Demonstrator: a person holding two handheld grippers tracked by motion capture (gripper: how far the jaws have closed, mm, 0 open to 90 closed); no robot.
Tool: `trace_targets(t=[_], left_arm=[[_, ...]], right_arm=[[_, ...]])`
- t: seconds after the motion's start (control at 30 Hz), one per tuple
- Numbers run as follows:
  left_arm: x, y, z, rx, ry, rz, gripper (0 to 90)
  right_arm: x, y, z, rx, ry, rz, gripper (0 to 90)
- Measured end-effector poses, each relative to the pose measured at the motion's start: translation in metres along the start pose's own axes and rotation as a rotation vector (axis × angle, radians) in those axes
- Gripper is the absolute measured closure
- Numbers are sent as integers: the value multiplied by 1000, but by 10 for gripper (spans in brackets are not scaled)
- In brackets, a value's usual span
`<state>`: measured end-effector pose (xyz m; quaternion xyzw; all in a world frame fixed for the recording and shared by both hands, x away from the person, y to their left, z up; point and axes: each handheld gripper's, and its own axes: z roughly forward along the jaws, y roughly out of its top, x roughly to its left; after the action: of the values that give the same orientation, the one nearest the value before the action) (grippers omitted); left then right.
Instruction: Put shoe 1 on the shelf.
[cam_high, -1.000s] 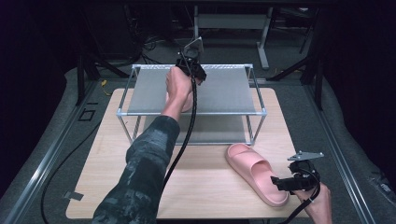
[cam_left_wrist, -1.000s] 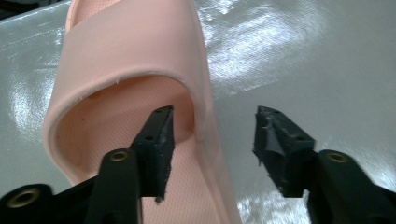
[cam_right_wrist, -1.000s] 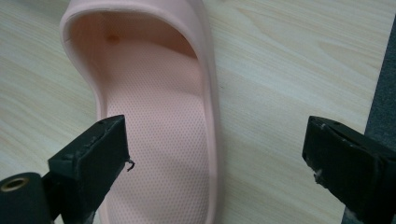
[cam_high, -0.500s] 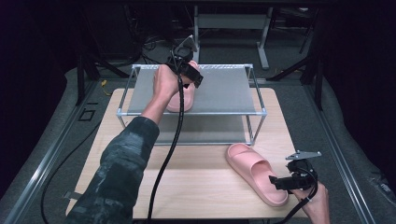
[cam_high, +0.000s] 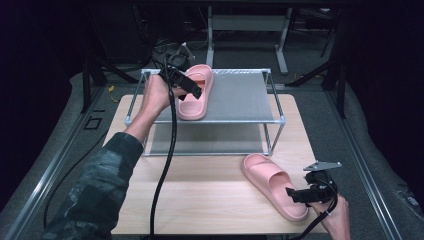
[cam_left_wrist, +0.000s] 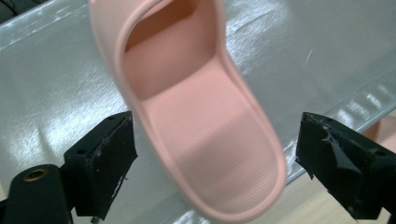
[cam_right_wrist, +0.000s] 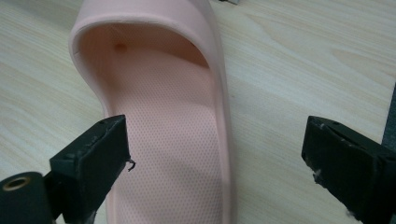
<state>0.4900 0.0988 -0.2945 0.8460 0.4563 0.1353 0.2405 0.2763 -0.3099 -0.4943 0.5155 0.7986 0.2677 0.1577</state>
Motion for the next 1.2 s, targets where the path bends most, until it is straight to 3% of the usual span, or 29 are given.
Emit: trace_targets(t=[0.5, 0.57, 0.73, 1.03, 1.07, 1.1, 1.2], left_arm=[[40, -38, -10, -13, 4, -61, 28], [45, -44, -9, 3, 1, -69, 26], [53, -57, -14, -5, -11, -70, 25], [54, -91, -28, -24, -21, -35, 40], [55, -95, -29, -27, -31, -38, 40], [55, -99, -30, -28, -33, -35, 41], [59, -111, -31, -26, -23, -30, 40]], right_arm=[[3, 2, 6, 18, 17, -8, 72], [4, 4, 7, 22, 18, -16, 73], [6, 4, 7, 31, 13, -18, 73], [4, 2, 7, 6, 22, -4, 77], [4, 2, 7, 2, 5, -3, 79], [4, 3, 7, 6, 21, -7, 80], [5, 5, 8, 12, 9, -10, 81]])
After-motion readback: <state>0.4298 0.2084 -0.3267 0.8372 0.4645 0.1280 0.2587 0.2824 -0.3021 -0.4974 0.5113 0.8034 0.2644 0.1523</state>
